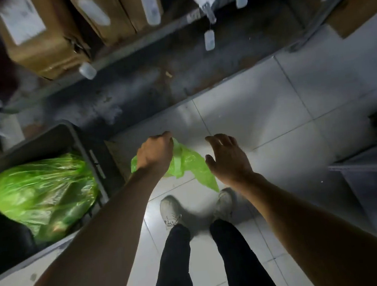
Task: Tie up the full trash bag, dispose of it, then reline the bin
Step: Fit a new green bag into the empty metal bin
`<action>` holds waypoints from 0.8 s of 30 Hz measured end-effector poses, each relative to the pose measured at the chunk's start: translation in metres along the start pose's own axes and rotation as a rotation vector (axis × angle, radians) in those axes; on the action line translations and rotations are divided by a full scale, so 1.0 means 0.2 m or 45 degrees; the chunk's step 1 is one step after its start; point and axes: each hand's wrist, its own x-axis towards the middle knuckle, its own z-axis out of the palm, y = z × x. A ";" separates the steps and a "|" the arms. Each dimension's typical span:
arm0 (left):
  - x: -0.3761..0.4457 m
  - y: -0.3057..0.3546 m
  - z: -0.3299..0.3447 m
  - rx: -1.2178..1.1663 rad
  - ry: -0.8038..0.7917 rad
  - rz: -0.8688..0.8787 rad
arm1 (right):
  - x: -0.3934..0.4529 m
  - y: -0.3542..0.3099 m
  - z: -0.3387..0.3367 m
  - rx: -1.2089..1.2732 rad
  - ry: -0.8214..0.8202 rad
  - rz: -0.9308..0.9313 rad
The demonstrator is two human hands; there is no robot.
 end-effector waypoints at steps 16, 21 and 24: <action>-1.01 0.06 -1.08 -0.091 0.467 -0.216 | -0.58 -0.65 -0.96 -0.221 0.252 -0.483; -1.31 -0.04 -1.17 -0.099 0.591 -0.307 | -0.74 -0.86 -1.05 -0.240 0.360 -0.594; -1.53 -0.11 -1.14 -0.149 0.651 -0.337 | -0.87 -0.95 -1.07 -0.298 0.345 -0.660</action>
